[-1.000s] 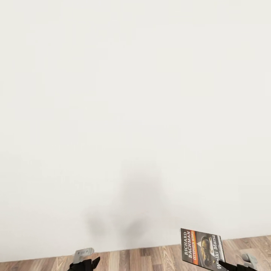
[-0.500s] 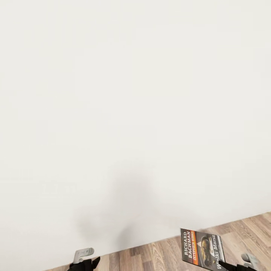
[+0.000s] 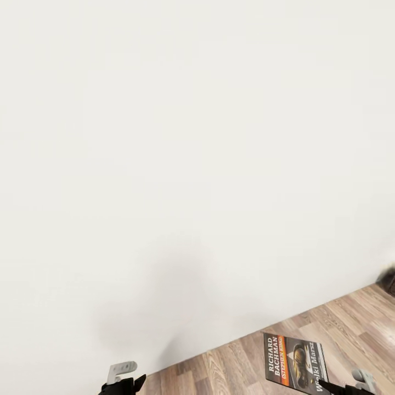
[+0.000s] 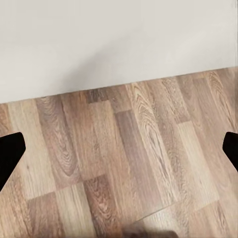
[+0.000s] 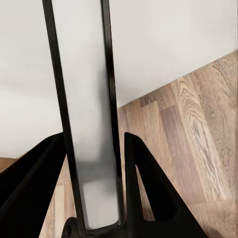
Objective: In the bedroom, move the book from the bed onto either nightstand, and place the two sandals side by side next to the bed.
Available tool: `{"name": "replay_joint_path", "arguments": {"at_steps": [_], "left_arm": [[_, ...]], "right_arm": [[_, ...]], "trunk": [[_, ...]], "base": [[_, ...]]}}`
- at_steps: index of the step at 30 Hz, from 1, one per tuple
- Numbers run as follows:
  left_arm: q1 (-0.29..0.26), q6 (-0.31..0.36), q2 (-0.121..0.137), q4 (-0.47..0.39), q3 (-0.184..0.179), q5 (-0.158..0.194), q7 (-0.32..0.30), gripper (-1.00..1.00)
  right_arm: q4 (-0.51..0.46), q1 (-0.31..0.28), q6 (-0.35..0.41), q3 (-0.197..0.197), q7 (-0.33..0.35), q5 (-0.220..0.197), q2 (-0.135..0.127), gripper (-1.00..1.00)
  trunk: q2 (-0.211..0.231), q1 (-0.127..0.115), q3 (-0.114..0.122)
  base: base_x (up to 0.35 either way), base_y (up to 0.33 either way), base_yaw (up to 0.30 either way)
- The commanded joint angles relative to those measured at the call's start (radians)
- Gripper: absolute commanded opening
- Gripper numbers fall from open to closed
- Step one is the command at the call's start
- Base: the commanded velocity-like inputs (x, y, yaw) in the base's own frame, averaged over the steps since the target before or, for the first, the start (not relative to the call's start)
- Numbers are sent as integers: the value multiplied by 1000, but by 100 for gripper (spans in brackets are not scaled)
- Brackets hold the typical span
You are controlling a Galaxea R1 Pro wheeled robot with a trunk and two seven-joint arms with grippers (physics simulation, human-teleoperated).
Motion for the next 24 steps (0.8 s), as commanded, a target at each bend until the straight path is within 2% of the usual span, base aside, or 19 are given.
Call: {"name": "replay_joint_path", "arguments": {"at_steps": [1,20,23,24], "left_arm": [[0,-1,0,1,2,6,-6,100],[0,1,-3,1,2,6,-5,100],[0,3,-21,1,-9,-10,-2,100],[0,3,-26,2,-19,-36,-1,100]], "right_arm": [[1,-1,1,7,2,-8,0,-100],[1,-1,1,7,3,-8,-1,-100],[1,-1,1,7,4,-8,-2,-100],[1,-1,1,7,4,-8,-2,-100]], "trunk": [[-1,0,0],[-1,0,0],[-1,0,0],[-1,0,0]], "base": [[0,0,-255],[0,0,-255],[0,0,-256],[0,0,-257]]}}
